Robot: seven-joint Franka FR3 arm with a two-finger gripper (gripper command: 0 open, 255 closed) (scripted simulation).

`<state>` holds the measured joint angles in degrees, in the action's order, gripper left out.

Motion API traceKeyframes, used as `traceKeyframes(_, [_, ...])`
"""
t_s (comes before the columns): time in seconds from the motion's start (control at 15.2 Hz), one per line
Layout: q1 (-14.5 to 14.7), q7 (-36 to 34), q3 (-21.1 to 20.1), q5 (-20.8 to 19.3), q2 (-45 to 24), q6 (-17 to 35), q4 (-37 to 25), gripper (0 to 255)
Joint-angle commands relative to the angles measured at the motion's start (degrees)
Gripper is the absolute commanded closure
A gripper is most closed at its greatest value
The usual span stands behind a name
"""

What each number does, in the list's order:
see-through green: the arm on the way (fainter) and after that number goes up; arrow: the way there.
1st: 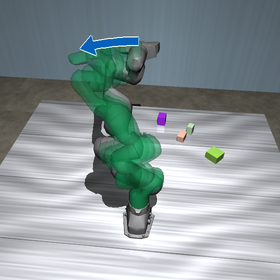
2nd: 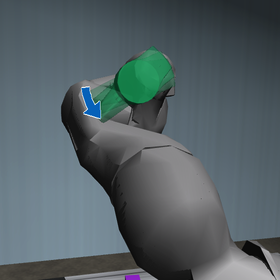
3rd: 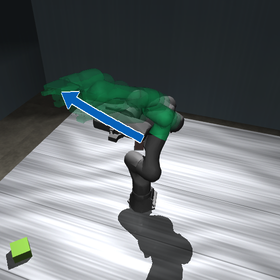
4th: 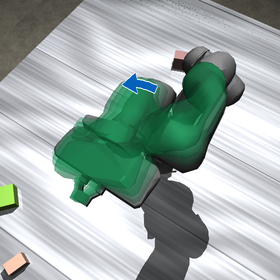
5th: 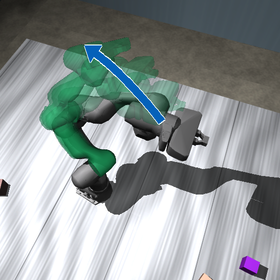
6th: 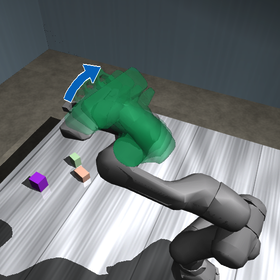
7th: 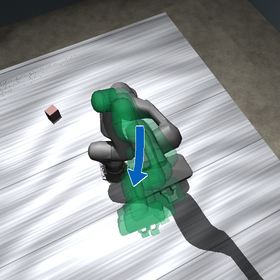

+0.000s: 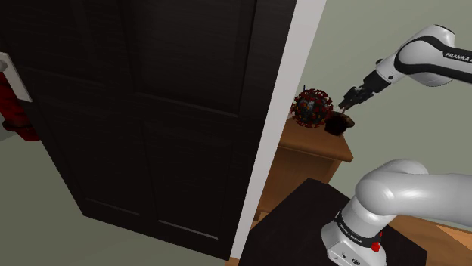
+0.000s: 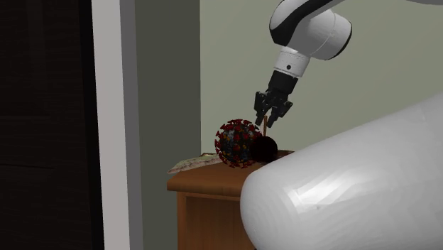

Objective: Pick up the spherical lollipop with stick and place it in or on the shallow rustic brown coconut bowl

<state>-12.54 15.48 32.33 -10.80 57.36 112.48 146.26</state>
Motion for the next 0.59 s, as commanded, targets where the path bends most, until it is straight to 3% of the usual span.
traceKeyframes(0.0, [0.2, -0.2, -0.5, 0.4, 0.0, -1.4, -1.5, 255])
traceKeyframes(0.46, [1.3, -1.0, -2.1, 1.7, -1.1, -5.7, -6.9, 255])
traceKeyframes(0.53, [2.1, -0.1, -0.8, 1.6, -3.1, -5.4, -8.8, 255])
